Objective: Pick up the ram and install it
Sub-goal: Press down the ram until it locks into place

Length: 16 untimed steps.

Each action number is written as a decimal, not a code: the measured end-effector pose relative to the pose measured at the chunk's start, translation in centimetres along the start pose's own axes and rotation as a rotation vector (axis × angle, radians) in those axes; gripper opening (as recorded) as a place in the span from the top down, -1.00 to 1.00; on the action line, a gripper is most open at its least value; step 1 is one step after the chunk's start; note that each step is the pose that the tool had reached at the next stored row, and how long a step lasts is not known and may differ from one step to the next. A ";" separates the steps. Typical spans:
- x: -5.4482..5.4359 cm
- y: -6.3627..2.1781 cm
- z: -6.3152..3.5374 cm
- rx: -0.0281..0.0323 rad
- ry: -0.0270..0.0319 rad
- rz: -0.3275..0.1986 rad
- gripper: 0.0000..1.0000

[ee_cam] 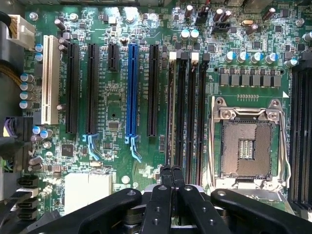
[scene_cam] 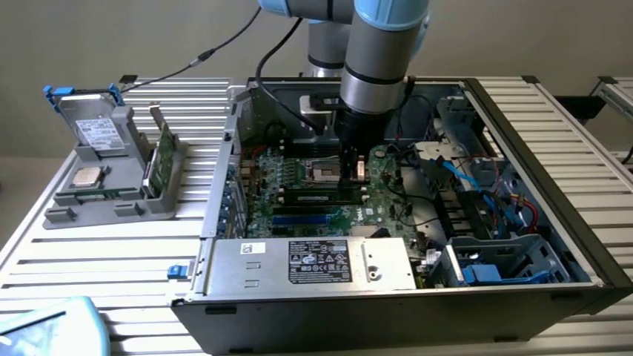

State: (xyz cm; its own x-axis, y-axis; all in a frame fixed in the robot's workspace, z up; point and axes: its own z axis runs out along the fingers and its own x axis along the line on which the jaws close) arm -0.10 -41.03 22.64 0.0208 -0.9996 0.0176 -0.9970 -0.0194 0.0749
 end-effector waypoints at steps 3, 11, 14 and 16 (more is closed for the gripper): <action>0.0 0.00 0.04 -0.0002 0.0003 0.000 0.79; 0.0 0.22 -0.36 0.0014 -0.0004 0.000 0.79; 0.0 0.66 -0.39 0.0063 -0.0004 0.000 0.79; 0.0 1.10 -0.37 0.0110 0.0000 0.000 0.79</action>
State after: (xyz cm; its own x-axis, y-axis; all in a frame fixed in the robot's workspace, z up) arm -1.17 -41.03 23.09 0.0206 -0.9996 0.0176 -0.9978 -0.0194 0.0639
